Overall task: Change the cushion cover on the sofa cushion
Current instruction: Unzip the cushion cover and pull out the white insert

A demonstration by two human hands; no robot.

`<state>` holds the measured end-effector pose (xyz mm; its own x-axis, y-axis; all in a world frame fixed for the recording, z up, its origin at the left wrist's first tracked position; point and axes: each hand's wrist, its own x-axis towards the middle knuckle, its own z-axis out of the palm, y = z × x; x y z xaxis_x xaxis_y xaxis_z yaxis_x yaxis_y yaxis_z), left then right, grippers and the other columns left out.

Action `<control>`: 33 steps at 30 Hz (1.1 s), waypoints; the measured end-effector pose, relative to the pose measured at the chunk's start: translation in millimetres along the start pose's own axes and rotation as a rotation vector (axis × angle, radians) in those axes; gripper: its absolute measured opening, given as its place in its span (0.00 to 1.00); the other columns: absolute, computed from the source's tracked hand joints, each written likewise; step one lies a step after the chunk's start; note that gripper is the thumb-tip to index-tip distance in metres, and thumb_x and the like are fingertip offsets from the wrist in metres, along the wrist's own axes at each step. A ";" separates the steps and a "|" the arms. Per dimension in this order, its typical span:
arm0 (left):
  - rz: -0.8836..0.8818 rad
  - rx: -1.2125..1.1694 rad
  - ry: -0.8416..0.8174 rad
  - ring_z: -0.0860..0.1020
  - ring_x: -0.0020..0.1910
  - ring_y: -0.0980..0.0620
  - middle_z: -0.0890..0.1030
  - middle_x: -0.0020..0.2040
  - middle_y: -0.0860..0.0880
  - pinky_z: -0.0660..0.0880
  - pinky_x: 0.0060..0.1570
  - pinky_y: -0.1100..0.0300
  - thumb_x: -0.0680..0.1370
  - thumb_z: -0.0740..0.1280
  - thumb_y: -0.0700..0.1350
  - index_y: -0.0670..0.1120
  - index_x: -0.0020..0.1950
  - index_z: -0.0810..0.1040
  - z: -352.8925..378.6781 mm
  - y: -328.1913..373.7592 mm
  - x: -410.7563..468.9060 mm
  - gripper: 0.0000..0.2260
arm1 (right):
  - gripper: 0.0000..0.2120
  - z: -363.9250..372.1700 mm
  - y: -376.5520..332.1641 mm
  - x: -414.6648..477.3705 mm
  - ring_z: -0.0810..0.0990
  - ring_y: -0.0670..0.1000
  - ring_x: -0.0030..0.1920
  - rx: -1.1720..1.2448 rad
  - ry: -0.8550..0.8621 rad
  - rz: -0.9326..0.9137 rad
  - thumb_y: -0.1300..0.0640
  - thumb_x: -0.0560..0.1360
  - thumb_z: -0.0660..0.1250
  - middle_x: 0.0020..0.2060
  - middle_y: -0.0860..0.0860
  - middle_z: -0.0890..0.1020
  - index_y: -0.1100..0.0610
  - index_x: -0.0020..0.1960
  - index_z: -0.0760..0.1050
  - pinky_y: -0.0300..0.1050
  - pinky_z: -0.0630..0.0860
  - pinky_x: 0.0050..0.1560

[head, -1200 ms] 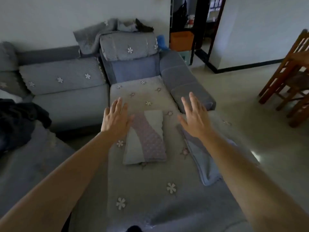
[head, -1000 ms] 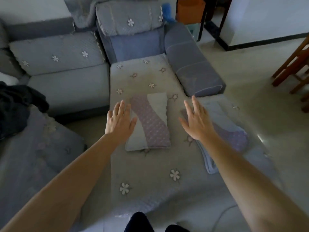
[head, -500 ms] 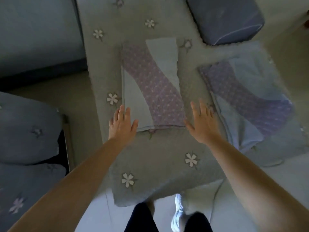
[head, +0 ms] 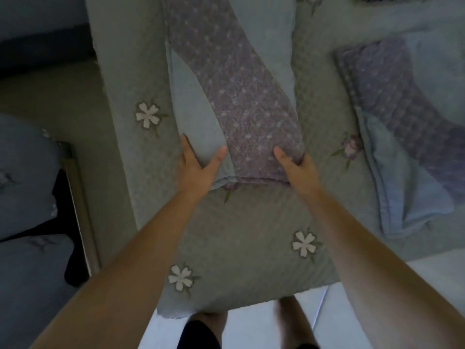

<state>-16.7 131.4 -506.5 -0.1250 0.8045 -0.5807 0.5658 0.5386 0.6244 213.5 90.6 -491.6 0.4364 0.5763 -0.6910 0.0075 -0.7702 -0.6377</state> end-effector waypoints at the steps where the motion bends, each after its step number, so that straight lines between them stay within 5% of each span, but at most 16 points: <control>1: -0.002 0.018 0.007 0.56 0.77 0.47 0.51 0.80 0.48 0.56 0.76 0.48 0.69 0.64 0.73 0.53 0.80 0.41 3.6 -1.1 -2.5 0.50 | 0.37 -3.9 -0.1 2.2 0.80 0.49 0.60 0.012 -0.025 0.004 0.39 0.67 0.77 0.62 0.48 0.80 0.53 0.70 0.73 0.46 0.79 0.57; 5: 0.011 0.001 -0.031 0.58 0.77 0.49 0.55 0.79 0.50 0.58 0.75 0.48 0.64 0.64 0.77 0.53 0.80 0.45 7.9 -7.2 -14.8 0.54 | 0.33 -32.1 -12.2 -1.8 0.81 0.47 0.55 -0.031 -0.090 -0.111 0.47 0.65 0.81 0.56 0.47 0.81 0.54 0.66 0.76 0.41 0.79 0.54; 9: -0.047 -0.033 -0.143 0.61 0.75 0.48 0.57 0.79 0.51 0.63 0.73 0.47 0.65 0.69 0.73 0.54 0.79 0.48 13.6 -9.7 -47.6 0.52 | 0.27 -66.9 -18.8 -21.2 0.81 0.58 0.55 -0.434 0.076 -0.392 0.47 0.68 0.79 0.55 0.57 0.83 0.60 0.60 0.77 0.43 0.74 0.47; 12: 0.007 -0.025 -0.055 0.57 0.77 0.45 0.52 0.79 0.46 0.58 0.74 0.48 0.73 0.64 0.68 0.51 0.80 0.45 15.6 23.3 -69.3 0.45 | 0.18 -88.5 -20.9 -45.2 0.81 0.62 0.46 -0.671 0.169 -0.592 0.49 0.72 0.75 0.46 0.60 0.82 0.61 0.50 0.77 0.44 0.66 0.38; 15: 0.229 0.089 0.087 0.53 0.77 0.40 0.49 0.79 0.42 0.56 0.73 0.43 0.76 0.62 0.66 0.53 0.80 0.44 3.3 85.3 -91.2 0.40 | 0.12 -103.1 -22.0 -69.2 0.79 0.62 0.38 -0.823 0.212 -0.866 0.57 0.69 0.76 0.39 0.59 0.76 0.59 0.44 0.74 0.45 0.65 0.34; 20: 0.688 0.495 0.172 0.44 0.78 0.38 0.43 0.80 0.42 0.49 0.73 0.37 0.76 0.58 0.70 0.61 0.79 0.48 -7.6 161.0 -108.9 0.36 | 0.18 -128.0 -11.2 -111.2 0.74 0.57 0.36 -0.881 0.254 -1.290 0.62 0.63 0.75 0.36 0.54 0.72 0.53 0.48 0.72 0.48 0.68 0.36; 23: 0.853 0.772 0.093 0.41 0.78 0.39 0.43 0.80 0.45 0.47 0.73 0.34 0.78 0.53 0.68 0.61 0.75 0.62 3.1 157.7 -111.1 0.27 | 0.25 -133.0 13.1 -133.0 0.77 0.54 0.40 -0.810 0.164 -1.144 0.46 0.67 0.78 0.41 0.52 0.75 0.53 0.61 0.79 0.47 0.74 0.39; 25: 0.783 0.806 0.044 0.44 0.78 0.39 0.47 0.80 0.46 0.50 0.72 0.33 0.79 0.53 0.65 0.57 0.69 0.71 9.3 136.4 -109.3 0.23 | 0.30 -137.8 31.8 -140.2 0.80 0.51 0.44 -0.631 0.090 -0.906 0.40 0.69 0.75 0.45 0.50 0.78 0.52 0.66 0.76 0.46 0.78 0.43; 28: 0.722 0.795 0.171 0.52 0.77 0.39 0.59 0.77 0.40 0.51 0.70 0.32 0.81 0.57 0.59 0.48 0.58 0.76 9.0 108.6 -113.8 0.17 | 0.21 -142.1 48.0 -141.4 0.82 0.45 0.41 -0.319 0.051 -0.646 0.40 0.70 0.75 0.43 0.47 0.82 0.52 0.56 0.79 0.47 0.80 0.41; 31: 0.863 0.886 0.321 0.66 0.70 0.41 0.72 0.65 0.39 0.55 0.68 0.35 0.82 0.60 0.55 0.43 0.48 0.78 1.5 94.0 -121.9 0.16 | 0.16 -135.6 49.1 -139.5 0.84 0.44 0.44 -0.189 0.011 -0.568 0.43 0.71 0.75 0.43 0.45 0.85 0.52 0.53 0.80 0.52 0.81 0.45; 33: 0.954 0.903 0.404 0.75 0.53 0.39 0.79 0.49 0.40 0.68 0.59 0.40 0.82 0.59 0.54 0.41 0.41 0.79 -10.6 90.6 -123.1 0.21 | 0.15 -131.8 42.5 -141.2 0.84 0.43 0.49 -0.167 -0.026 -0.548 0.45 0.72 0.75 0.48 0.44 0.85 0.50 0.55 0.79 0.52 0.82 0.50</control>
<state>41.4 83.8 -373.0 0.4694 0.8672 0.1662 0.8746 -0.4825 0.0478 270.7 -59.5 -376.2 0.3066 0.9085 -0.2839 0.3691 -0.3884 -0.8443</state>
